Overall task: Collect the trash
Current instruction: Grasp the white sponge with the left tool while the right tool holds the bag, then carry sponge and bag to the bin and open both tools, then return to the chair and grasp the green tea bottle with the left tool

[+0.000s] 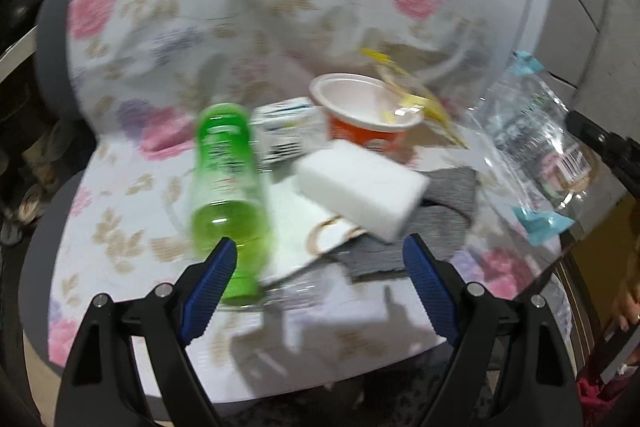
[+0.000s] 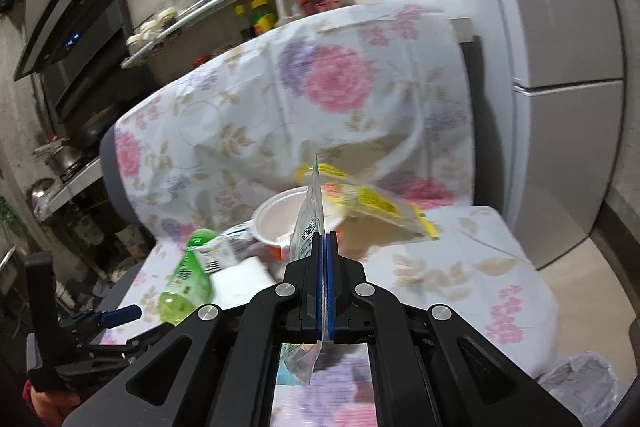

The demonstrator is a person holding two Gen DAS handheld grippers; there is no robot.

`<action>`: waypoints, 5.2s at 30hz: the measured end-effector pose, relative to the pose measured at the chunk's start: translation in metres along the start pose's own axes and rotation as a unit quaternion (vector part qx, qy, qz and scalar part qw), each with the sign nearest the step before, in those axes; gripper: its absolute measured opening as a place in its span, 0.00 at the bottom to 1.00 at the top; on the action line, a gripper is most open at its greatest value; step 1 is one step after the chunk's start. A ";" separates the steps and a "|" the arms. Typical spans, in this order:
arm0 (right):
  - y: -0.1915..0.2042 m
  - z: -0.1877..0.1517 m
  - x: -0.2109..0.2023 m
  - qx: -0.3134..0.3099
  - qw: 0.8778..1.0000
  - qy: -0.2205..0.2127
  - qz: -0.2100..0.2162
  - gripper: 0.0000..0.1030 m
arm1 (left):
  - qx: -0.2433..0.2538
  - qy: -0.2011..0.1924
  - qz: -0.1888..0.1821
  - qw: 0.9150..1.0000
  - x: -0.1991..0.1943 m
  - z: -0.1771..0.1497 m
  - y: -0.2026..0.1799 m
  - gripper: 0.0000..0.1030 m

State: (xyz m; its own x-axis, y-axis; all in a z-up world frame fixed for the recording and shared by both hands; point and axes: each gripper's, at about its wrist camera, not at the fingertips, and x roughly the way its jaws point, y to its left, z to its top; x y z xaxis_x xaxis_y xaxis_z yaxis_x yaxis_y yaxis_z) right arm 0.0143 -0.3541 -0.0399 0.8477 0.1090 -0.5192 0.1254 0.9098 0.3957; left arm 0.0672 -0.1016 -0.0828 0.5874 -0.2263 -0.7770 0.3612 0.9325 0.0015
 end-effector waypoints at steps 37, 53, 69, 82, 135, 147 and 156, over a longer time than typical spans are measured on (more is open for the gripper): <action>-0.059 -0.032 -0.084 0.050 0.998 -0.026 -0.039 0.02 | 0.043 -0.155 -0.105 0.981 -0.073 -0.015 -0.073 0.32; -0.166 -0.102 -0.200 0.092 0.968 -0.049 -0.230 0.02 | 0.194 -0.118 -0.273 0.935 -0.020 -0.069 -0.261 0.34; -0.293 -0.206 -0.168 0.203 0.932 0.026 -0.300 0.04 | 0.269 -0.003 -0.336 0.903 0.045 -0.110 -0.374 0.38; -0.324 -0.224 -0.149 0.251 0.917 0.057 -0.304 0.40 | 0.236 0.034 -0.339 0.910 0.067 -0.099 -0.360 0.53; 0.055 -0.035 0.022 -0.098 0.994 0.027 -0.032 0.75 | -0.083 0.016 0.059 0.995 0.066 0.024 0.079 0.84; 0.051 -0.040 0.031 -0.098 0.994 0.043 -0.038 0.75 | -0.092 0.009 0.069 0.993 0.075 0.035 0.084 0.60; 0.107 -0.043 0.052 -0.153 0.987 0.044 -0.008 0.77 | -0.118 -0.048 0.053 0.990 0.014 0.012 0.109 0.60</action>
State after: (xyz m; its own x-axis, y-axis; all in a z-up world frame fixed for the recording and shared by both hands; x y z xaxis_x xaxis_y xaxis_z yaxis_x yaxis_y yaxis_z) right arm 0.0494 -0.2339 -0.0568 0.7976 0.1151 -0.5921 -0.0343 0.9887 0.1459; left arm 0.1235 -0.0070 -0.0863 0.6828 -0.1394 -0.7172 0.1219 0.9896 -0.0763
